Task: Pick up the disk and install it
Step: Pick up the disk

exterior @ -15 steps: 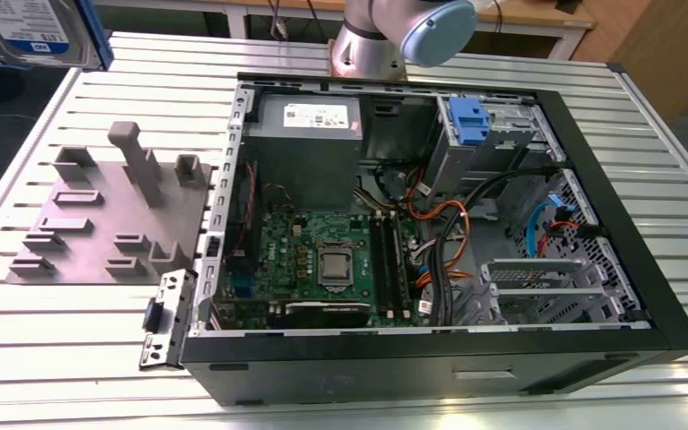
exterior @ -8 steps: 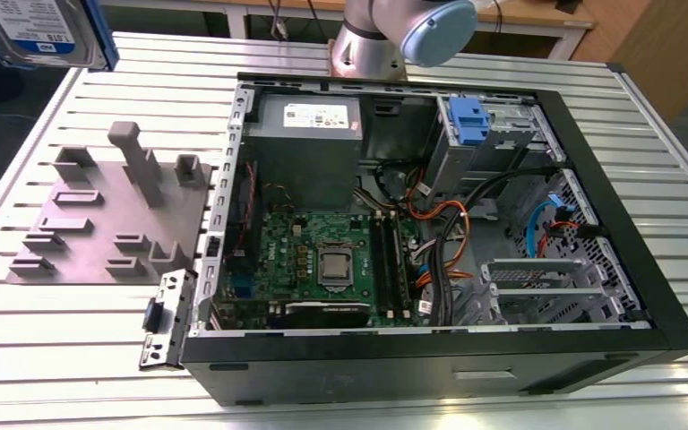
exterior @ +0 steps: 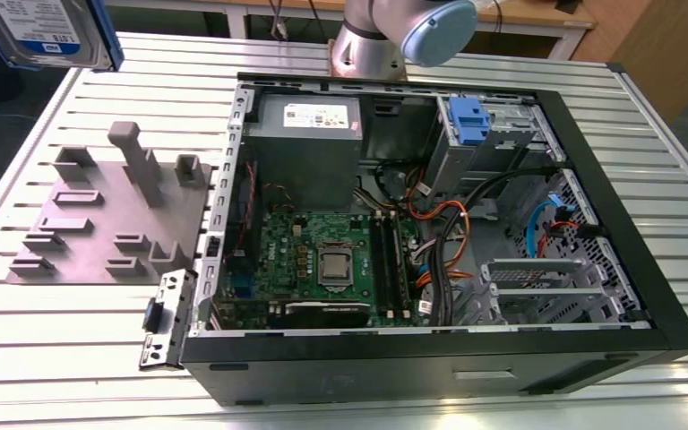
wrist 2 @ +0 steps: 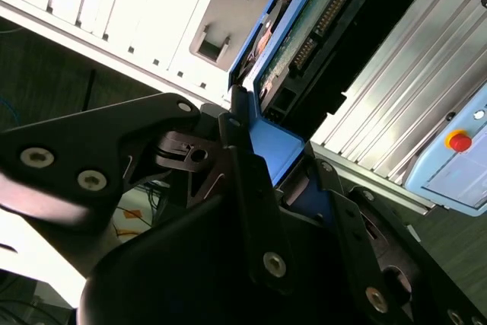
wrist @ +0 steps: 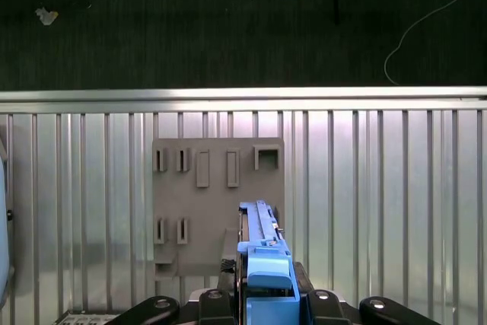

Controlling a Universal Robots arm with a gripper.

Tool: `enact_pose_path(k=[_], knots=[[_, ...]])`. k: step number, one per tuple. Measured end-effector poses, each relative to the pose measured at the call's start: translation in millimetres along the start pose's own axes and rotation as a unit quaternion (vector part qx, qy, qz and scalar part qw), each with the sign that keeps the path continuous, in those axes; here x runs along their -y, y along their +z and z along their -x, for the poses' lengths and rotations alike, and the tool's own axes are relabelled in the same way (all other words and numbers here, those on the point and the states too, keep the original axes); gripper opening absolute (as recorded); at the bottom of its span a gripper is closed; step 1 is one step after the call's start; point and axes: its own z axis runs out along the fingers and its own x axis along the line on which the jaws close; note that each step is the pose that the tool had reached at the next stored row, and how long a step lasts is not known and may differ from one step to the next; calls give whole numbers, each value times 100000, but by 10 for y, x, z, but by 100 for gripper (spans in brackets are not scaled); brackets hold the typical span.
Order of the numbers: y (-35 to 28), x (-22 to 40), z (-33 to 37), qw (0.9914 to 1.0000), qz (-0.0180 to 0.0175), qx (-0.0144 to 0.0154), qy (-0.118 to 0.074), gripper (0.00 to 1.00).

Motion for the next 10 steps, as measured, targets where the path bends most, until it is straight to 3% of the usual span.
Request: enact_pose_path(k=[10], knots=[[0, 41, 1, 100000, 5, -1, 4, 36]])
